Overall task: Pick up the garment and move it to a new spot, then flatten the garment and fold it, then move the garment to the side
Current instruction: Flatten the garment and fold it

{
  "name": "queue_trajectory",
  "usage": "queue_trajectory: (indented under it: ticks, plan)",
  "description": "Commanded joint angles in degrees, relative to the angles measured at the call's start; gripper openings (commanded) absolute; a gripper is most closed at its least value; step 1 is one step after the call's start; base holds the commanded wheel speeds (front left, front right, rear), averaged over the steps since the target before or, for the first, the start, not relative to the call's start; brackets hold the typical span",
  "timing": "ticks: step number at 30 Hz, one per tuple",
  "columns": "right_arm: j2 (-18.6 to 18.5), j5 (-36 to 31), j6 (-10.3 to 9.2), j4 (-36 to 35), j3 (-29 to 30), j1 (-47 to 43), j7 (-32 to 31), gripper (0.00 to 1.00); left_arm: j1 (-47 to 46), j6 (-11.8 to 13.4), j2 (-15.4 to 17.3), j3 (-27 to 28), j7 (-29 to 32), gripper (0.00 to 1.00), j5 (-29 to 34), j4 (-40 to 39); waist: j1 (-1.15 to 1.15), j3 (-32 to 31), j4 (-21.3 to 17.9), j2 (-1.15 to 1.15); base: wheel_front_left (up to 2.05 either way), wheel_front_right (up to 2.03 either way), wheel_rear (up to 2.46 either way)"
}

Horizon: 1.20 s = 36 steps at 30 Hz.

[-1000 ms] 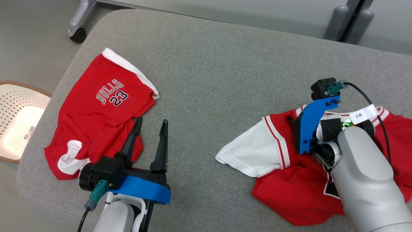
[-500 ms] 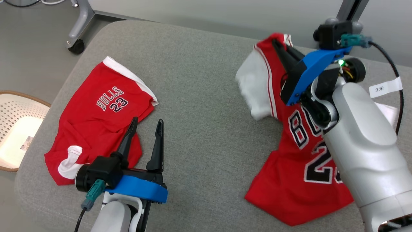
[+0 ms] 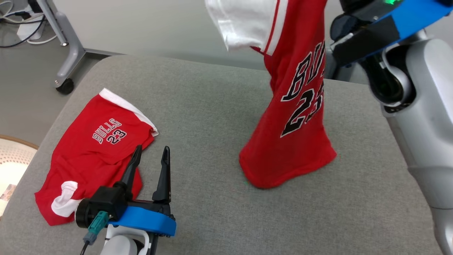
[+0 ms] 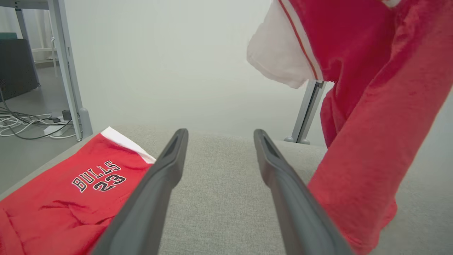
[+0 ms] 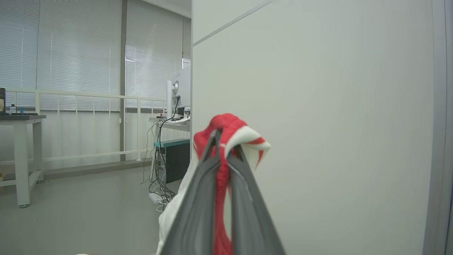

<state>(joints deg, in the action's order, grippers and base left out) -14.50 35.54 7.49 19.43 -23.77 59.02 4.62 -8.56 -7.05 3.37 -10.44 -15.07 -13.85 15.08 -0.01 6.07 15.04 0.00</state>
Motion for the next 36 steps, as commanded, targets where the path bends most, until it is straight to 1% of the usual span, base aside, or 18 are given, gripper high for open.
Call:
queue_trajectory:
  ticks: [1, 5, 8, 12, 13, 14, 18, 19, 20, 21, 22, 24, 27, 29, 32, 34, 36]
  plan:
    - [-2.30, 0.89, 0.01, -1.07, 0.89, -3.53, -0.35, 0.00, 0.35, 0.30, 0.34, 0.20, -0.15, 1.00, 0.25, -0.33, 0.01, -0.79, -1.51, 0.00, 0.00, 0.00, 0.00]
    - [-5.32, 1.31, 0.02, -0.43, 4.55, -10.93, -0.73, 0.00, 0.89, 0.41, 0.70, 0.45, -0.15, 1.00, 0.19, -0.72, 0.01, -0.40, -3.39, 0.00, 0.00, 0.00, 0.00]
    - [-6.59, 1.44, 0.02, 1.94, 7.23, -18.20, -0.74, 0.00, 0.44, 0.45, 0.81, 0.43, -0.15, 1.00, 0.18, -0.94, 0.01, 0.19, -4.51, 0.00, 0.00, 0.00, 0.00]
    - [-7.45, 1.67, 0.02, 6.30, 10.88, -26.07, 0.81, 0.00, -0.24, 0.41, 0.96, 0.47, -0.15, 1.00, 0.14, -1.17, 0.01, 1.09, -5.89, 0.00, 0.00, 0.00, 0.00]
    - [-7.45, 1.67, 0.02, 6.30, 10.88, -26.07, 0.81, 0.00, -0.24, 0.41, 0.96, 0.47, -0.15, 1.00, 0.14, -1.17, 0.01, 1.09, -5.89, 0.00, 0.00, 0.00, 0.00]
    - [-7.72, 0.96, 0.02, 8.64, 12.67, -29.17, 1.97, 0.00, -0.49, 0.36, 1.02, 0.33, -0.15, 1.00, 0.19, -1.15, 0.01, 1.46, -6.49, 0.00, 0.00, 0.00, 0.00]
    - [-7.90, -1.22, 0.02, 14.25, 16.48, -33.57, 3.72, 0.00, -0.87, 0.25, 1.15, 0.02, -0.15, 1.00, 0.19, -0.95, 0.01, 1.85, -7.34, 0.00, 0.00, 0.00, 0.00]
    - [-7.74, -2.01, 0.02, 15.61, 17.35, -34.23, 3.68, 0.29, -0.92, 0.22, 1.18, -0.03, -0.15, 1.00, 0.19, -0.90, 0.01, 1.87, -7.51, 0.00, 0.00, 0.00, 0.00]
    - [-7.84, -3.17, 0.02, 16.68, 18.05, -34.77, 3.73, 0.45, -0.94, 0.21, 1.21, -0.07, -0.15, 1.00, 0.20, -0.87, 0.01, 1.87, -7.65, 0.00, 0.00, 0.00, 0.00]
    - [-7.84, -3.17, 0.02, 16.68, 18.05, -34.77, 3.73, 0.45, -0.94, 0.21, 1.21, -0.07, -0.15, 1.00, 0.20, -0.87, 0.01, 1.87, -7.65, 0.00, 0.00, 0.00, 0.00]
    - [-7.90, -4.28, 0.02, 18.07, 19.07, -35.23, 3.59, 1.00, -0.95, 0.18, 1.27, -0.11, -0.15, 1.00, 0.18, -0.78, 0.01, 1.80, -7.78, 0.00, 0.00, 0.00, 0.00]
    - [-8.32, -6.84, 0.02, 20.45, 21.41, -36.20, 2.87, 1.00, -0.92, 0.15, 1.26, -0.23, -0.15, 1.00, 0.16, -0.58, 0.01, 1.54, -7.95, 0.00, 0.00, 0.00, 0.00]
    - [-8.84, -11.17, 0.01, 23.42, 25.22, -37.34, -0.08, 1.00, -0.52, 0.12, 1.30, -0.27, -0.15, 1.00, 0.10, -0.26, 0.01, 0.85, -8.17, 0.00, 0.00, 0.00, 0.00]
    - [-9.11, -14.49, 0.01, 23.74, 27.59, -38.12, -1.89, 1.00, -0.02, 0.11, 1.34, -0.29, -0.15, 1.00, -0.01, -0.06, 0.01, 0.24, -8.29, 0.00, 0.00, 0.00, 0.00]
    - [-8.27, -19.07, 0.01, 21.98, 32.01, -40.28, -5.15, 1.00, 0.85, 0.09, 1.42, -0.20, -0.15, 1.00, -0.20, 0.14, 0.01, -0.82, -8.47, 0.00, 0.00, 0.00, 0.00]
    - [-6.80, -21.48, 0.02, 18.95, 35.18, -42.11, -7.82, 1.00, 1.25, 0.15, 1.39, -0.15, -0.15, 1.00, -0.24, 0.15, 0.01, -1.33, -8.54, 0.00, 0.00, 0.00, 0.00]
    - [-4.53, -23.53, 0.02, 15.09, 38.22, -44.62, -12.28, 1.00, 1.47, 0.18, 1.40, -0.17, -0.15, 1.00, -0.29, 0.12, 0.01, -1.78, -8.46, 0.00, 0.00, 0.00, 0.00]
